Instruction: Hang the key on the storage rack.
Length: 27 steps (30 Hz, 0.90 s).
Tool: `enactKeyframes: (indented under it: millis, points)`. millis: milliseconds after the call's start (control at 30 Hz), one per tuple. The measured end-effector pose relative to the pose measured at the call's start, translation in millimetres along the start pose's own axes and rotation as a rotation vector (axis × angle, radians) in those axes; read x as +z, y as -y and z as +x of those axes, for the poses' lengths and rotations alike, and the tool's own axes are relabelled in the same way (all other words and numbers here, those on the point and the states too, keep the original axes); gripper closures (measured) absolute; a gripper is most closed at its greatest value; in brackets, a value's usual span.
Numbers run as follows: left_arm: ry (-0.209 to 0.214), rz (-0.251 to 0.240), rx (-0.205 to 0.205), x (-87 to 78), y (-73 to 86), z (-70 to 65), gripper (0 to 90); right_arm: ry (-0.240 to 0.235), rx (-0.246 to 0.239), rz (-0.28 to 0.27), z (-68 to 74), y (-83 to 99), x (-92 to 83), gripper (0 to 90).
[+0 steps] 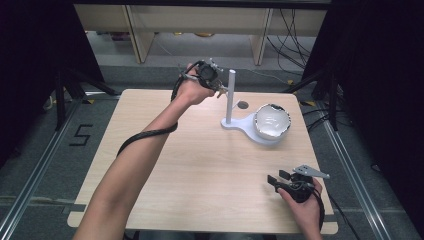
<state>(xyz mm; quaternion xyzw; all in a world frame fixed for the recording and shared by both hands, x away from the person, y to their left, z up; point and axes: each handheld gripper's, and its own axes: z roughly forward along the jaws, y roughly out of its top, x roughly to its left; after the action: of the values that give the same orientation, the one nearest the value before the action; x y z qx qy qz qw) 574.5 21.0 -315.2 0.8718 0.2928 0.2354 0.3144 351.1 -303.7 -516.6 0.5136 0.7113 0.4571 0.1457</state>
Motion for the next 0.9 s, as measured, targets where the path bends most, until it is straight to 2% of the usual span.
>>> enactKeyframes:
  millis: [133, 167, 300, 333, 433, 467, 633, 667, 733, 833, 867, 900]
  points:
    - [-0.008, 0.004, 0.0, 0.5, 1.3, 2.0, 81.6, -0.002, 0.009, -0.001, 0.8, 0.0, -0.2, 40.0]
    - [-0.013, 0.004, 0.003, 0.8, 1.7, 2.4, 81.5, 0.008, -0.005, -0.009, -0.2, 0.3, 0.9, 40.0]
    - [-0.016, 0.013, 0.007, 3.7, 5.7, 3.1, 81.5, 0.008, -0.005, -0.009, -0.2, 0.3, 1.0, 40.0]
    - [-0.016, 0.01, 0.007, 5.5, 7.9, 2.4, 81.6, -0.004, 0.009, 0.003, 0.7, -0.1, -0.5, 40.0]
    - [-0.018, 0.008, 0.009, 6.7, 9.8, 1.8, 81.5, -0.004, 0.01, 0.004, 0.7, -0.1, -0.4, 40.0]
    - [-0.021, 0.004, 0.01, 6.8, 10.6, 1.4, 81.5, 0.009, -0.005, -0.007, -0.2, 0.2, 1.0, 40.0]
    - [-0.055, -0.005, 0.053, 3.3, 13.3, -3.1, 81.5, 0.009, -0.004, -0.006, -0.3, 0.2, 1.3, 39.9]
    - [-0.068, -0.001, 0.069, 1.9, 14.6, -4.8, 81.5, 0.005, 0.008, 0.005, 0.6, -0.1, 0.3, 39.9]
    - [-0.071, -0.001, 0.071, 1.5, 15.4, -5.1, 81.5, 0.004, 0.008, 0.005, 0.8, -0.1, 0.2, 39.9]
    - [-0.098, 0.01, 0.103, -0.7, 16.4, -7.5, 81.5, 0.006, 0.004, 0.008, 1.0, -0.1, 0.0, 39.9]
    - [-0.098, 0.019, 0.12, -2.3, 15.9, -8.5, 81.5, 0.007, 0.0, 0.016, 0.8, -0.3, -0.6, 39.9]
    - [-0.1, 0.013, 0.122, -2.6, 15.5, -10.7, 81.5, 0.005, 0.002, 0.015, 0.9, -0.3, -0.3, 39.9]
